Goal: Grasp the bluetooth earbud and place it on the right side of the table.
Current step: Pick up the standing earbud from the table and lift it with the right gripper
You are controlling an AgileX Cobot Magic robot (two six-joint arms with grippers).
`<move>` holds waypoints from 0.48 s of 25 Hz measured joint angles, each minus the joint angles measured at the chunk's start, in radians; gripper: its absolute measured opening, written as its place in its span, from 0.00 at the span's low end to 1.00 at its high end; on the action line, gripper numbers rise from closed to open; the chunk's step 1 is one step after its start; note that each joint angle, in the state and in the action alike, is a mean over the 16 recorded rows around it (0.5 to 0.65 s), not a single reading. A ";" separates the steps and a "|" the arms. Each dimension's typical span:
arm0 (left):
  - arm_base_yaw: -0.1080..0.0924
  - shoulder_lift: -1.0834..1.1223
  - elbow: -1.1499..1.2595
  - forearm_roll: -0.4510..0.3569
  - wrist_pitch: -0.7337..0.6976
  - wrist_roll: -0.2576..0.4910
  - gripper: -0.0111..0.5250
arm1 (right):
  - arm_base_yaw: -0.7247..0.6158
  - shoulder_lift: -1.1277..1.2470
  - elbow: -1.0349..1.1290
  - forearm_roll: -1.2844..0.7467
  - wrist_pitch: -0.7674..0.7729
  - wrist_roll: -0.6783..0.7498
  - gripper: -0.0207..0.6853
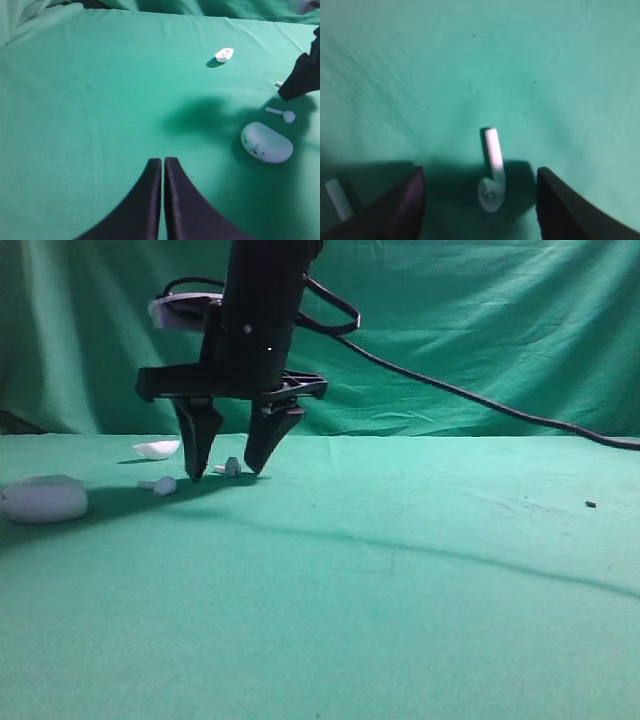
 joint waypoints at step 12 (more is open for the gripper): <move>0.000 0.000 0.000 0.000 0.000 0.000 0.02 | -0.007 0.005 -0.011 0.011 -0.002 0.029 0.21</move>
